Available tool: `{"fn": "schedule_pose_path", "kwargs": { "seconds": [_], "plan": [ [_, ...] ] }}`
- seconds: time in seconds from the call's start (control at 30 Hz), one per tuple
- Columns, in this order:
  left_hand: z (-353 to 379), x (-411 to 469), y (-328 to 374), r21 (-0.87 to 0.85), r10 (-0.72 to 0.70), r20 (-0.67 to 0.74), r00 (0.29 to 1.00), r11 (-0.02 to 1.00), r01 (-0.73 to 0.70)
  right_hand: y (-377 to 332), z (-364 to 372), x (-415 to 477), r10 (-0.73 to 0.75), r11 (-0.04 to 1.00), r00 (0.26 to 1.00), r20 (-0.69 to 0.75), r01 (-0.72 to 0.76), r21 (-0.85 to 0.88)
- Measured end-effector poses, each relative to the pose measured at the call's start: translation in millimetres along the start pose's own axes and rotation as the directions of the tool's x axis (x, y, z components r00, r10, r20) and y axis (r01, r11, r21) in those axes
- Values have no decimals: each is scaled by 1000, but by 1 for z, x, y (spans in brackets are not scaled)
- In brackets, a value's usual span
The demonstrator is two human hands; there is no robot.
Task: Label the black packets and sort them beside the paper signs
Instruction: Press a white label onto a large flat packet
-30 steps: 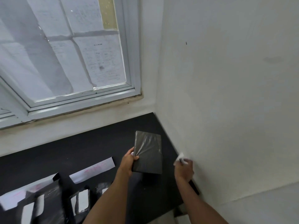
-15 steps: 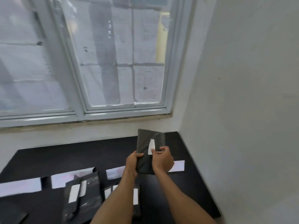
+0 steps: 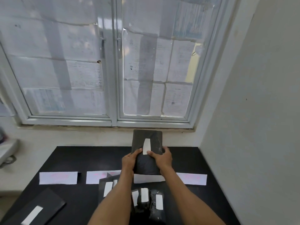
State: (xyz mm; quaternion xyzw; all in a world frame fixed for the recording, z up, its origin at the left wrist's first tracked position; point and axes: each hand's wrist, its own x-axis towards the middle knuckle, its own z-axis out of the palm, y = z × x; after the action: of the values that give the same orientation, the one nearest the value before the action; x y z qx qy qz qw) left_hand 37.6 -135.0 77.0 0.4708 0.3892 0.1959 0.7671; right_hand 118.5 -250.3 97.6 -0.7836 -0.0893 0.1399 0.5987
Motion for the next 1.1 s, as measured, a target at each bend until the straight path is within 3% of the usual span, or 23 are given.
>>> {"fn": "schedule_pose_path", "kwargs": {
  "seconds": [0.13, 0.27, 0.4, 0.5, 0.73, 0.87, 1.03, 1.1],
  "plan": [
    [-20, -5, 20, 119, 102, 92, 991, 987, -112, -5, 14, -11, -133, 991, 987, 89, 133, 2],
    [-38, -6, 39, 96, 178, 139, 974, 977, -192, -6, 23, -22, -169, 984, 968, 183, 178, -31],
    [-49, -5, 47, 72, 231, 160, 960, 967, -245, -10, 29, -30, -111, 992, 959, 261, 93, 80],
    [-56, -2, 45, 48, 187, 178, 966, 979, -198, -15, 33, -37, -100, 990, 945, 312, 62, 128],
    [-70, -6, 45, 92, 119, 313, 942, 984, -155, -20, 44, -47, -130, 991, 982, 138, 123, 57],
    [-76, -2, 47, 63, 129, 251, 959, 987, -149, -27, 57, -54, -120, 993, 991, 54, 119, 21],
    [-76, -4, 51, 72, 171, 177, 969, 980, -186, -48, 69, -59, -141, 970, 979, -148, 106, -220],
    [-77, -5, 52, 68, 185, 137, 973, 978, -195, -53, 71, -57, -196, 953, 973, -120, 160, -258]
  ]
}}
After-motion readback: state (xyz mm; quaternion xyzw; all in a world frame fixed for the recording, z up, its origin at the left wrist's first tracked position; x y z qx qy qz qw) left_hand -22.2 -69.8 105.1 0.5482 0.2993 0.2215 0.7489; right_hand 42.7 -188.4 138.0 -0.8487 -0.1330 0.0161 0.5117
